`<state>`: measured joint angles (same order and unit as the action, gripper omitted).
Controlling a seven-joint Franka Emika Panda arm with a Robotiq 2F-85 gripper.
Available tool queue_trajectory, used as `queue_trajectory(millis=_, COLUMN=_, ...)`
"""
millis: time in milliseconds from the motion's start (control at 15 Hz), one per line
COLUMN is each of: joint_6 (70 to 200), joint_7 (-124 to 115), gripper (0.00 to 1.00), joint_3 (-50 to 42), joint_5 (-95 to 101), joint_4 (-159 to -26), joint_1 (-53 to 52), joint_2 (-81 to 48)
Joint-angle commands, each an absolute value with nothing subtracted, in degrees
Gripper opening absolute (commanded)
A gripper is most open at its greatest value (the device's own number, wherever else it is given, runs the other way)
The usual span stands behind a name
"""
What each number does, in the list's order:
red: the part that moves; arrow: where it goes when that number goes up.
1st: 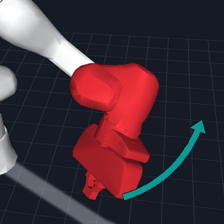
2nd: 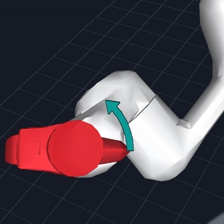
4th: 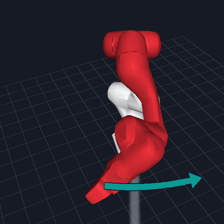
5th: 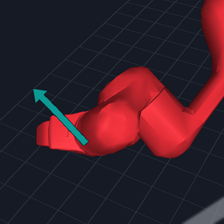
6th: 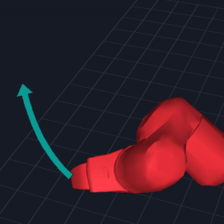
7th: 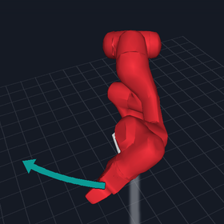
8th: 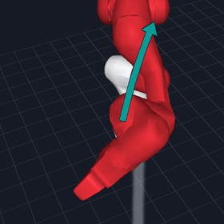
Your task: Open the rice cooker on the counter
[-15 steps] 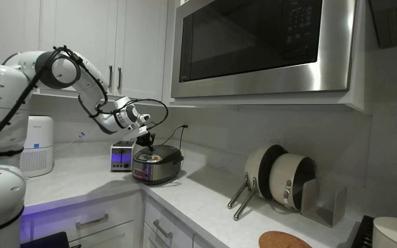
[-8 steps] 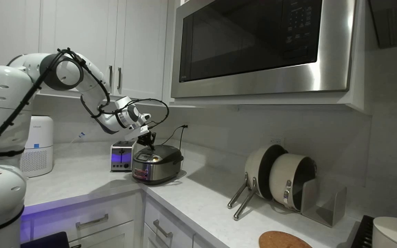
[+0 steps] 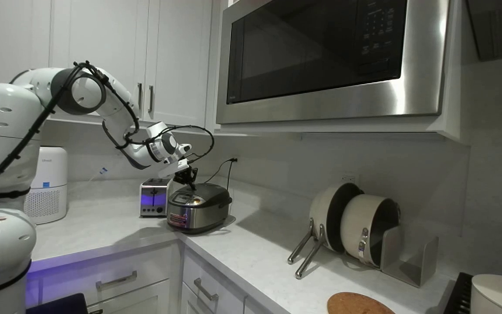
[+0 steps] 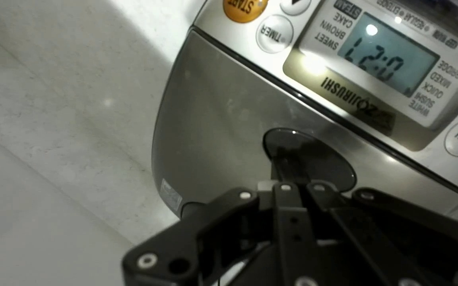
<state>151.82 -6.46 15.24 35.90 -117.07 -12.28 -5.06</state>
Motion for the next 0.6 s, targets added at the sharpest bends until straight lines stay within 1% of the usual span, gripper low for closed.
queue_trajectory(millis=0, joint_6=151.95, joint_7=-3.55, gripper=0.00, joint_3=14.22, joint_5=33.11, joint_4=-114.64, joint_1=-13.56, joint_2=-8.73)
queue_trajectory(millis=533, joint_6=150.91, joint_7=-1.78, gripper=0.00, joint_3=13.94, joint_5=31.29, joint_4=-113.61, joint_1=-14.00, joint_2=-8.84)
